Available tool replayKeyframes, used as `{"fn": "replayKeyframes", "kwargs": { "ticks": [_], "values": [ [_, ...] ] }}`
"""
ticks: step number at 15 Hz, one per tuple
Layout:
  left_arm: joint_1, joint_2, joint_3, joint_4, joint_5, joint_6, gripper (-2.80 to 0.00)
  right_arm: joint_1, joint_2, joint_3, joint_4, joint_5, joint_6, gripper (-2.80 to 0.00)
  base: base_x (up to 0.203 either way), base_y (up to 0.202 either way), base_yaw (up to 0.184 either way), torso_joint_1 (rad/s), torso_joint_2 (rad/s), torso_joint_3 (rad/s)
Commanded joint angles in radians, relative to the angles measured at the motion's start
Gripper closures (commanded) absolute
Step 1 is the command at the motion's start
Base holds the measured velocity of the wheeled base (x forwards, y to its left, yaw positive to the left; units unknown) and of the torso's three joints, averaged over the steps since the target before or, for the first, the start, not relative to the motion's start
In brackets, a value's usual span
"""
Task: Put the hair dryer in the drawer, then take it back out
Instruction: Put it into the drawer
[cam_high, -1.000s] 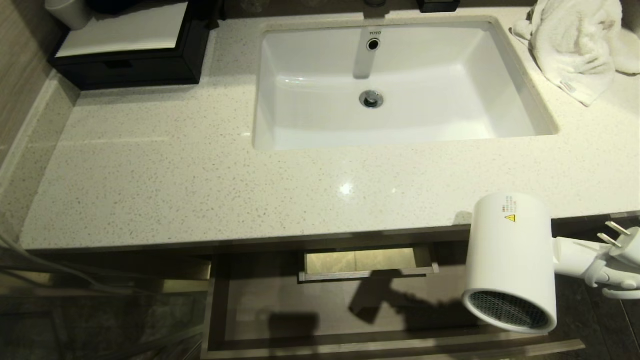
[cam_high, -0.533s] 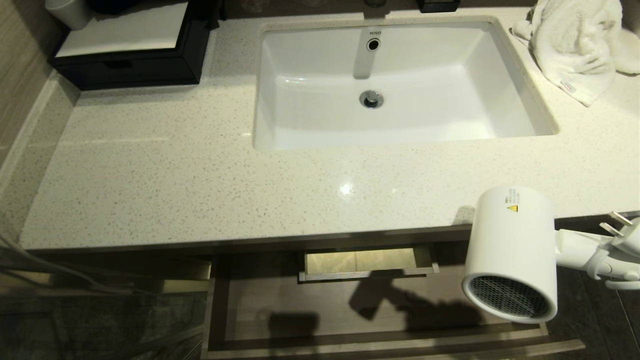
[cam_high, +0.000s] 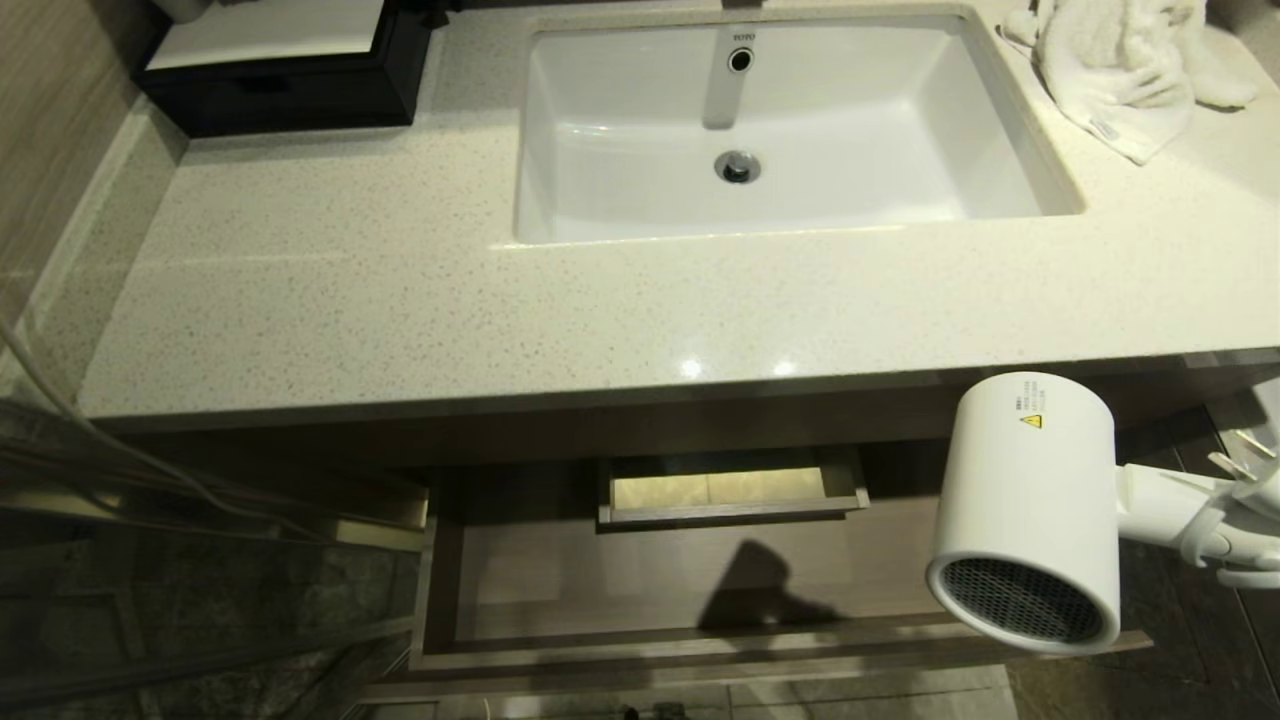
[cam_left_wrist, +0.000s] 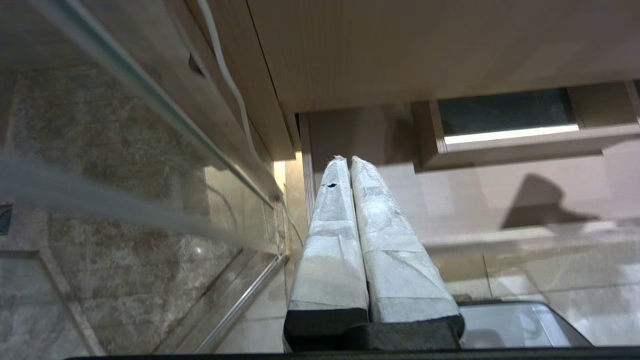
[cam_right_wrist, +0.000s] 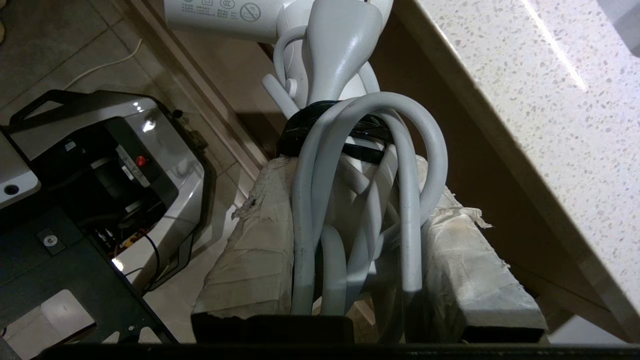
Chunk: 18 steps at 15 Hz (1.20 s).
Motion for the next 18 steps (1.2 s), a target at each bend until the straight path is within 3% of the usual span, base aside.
{"fn": "replayKeyframes", "kwargs": {
  "ticks": [1,6,18],
  "values": [
    [0.0,0.0,0.001,0.0,0.0,0.0,0.0,0.0,-0.016,0.009,0.005,0.003,-0.004,0.0,0.0,0.0,0.0,-0.32,0.13,-0.198],
    [0.0,0.0,0.002,0.0,0.0,-0.001,0.0,0.0,-0.031,0.037,-0.038,0.003,0.074,0.0,0.0,0.0,0.0,-0.312,0.08,-0.229],
    [0.0,0.0,0.002,0.0,0.0,0.0,0.0,-0.002,-0.045,0.095,-0.107,-0.003,0.116,0.0,0.0,0.0,0.0,-0.258,-0.03,-0.284]
  ]
}}
